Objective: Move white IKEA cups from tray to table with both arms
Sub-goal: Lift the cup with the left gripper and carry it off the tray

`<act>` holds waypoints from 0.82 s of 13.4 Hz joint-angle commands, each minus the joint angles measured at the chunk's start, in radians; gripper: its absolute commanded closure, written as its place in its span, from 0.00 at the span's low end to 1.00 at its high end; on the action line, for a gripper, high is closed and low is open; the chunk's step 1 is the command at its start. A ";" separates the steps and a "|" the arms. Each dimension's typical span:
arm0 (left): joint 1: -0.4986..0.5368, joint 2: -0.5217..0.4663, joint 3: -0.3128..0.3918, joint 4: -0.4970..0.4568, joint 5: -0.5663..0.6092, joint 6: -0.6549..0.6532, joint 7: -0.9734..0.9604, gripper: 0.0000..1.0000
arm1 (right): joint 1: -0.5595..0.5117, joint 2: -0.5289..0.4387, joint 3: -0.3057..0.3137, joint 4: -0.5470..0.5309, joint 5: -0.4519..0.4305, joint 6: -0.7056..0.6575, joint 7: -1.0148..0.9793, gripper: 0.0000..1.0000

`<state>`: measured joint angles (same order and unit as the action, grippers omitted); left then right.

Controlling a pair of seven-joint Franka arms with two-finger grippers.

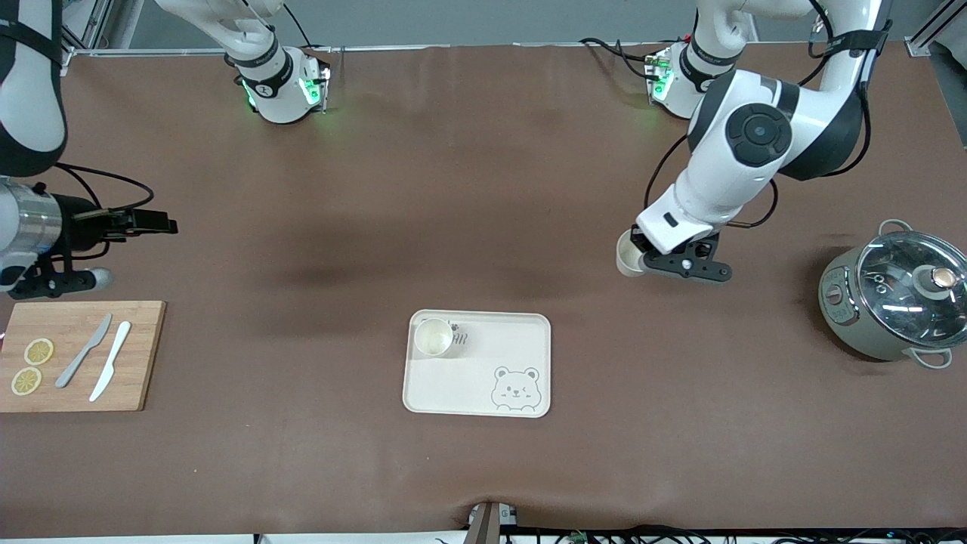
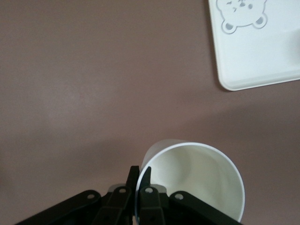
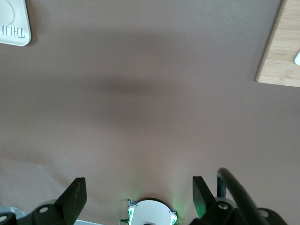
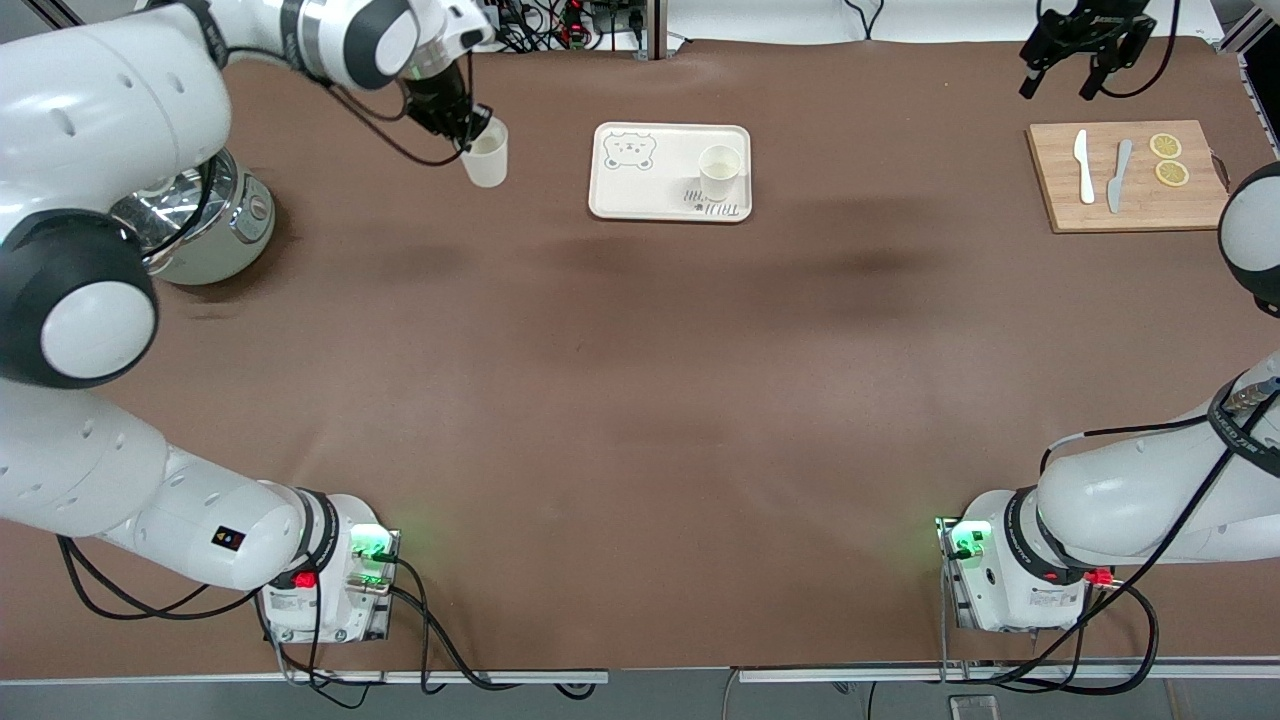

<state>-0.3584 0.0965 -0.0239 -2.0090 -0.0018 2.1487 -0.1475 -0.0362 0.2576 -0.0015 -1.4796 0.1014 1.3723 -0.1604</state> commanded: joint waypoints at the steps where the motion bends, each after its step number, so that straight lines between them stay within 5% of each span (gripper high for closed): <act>1: 0.033 -0.101 0.004 -0.201 -0.024 0.152 0.066 1.00 | 0.044 0.012 0.002 0.008 0.015 0.002 0.056 0.00; 7: 0.070 -0.116 0.004 -0.398 -0.047 0.400 0.137 1.00 | 0.111 0.051 0.002 0.007 0.050 0.066 0.165 0.00; 11: 0.076 -0.104 0.004 -0.442 -0.056 0.470 0.170 1.00 | 0.185 0.083 0.002 0.005 0.050 0.119 0.337 0.00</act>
<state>-0.2880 0.0183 -0.0216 -2.4075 -0.0294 2.5738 -0.0210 0.1210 0.3302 0.0039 -1.4810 0.1399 1.4803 0.1111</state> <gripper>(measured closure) 0.965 0.000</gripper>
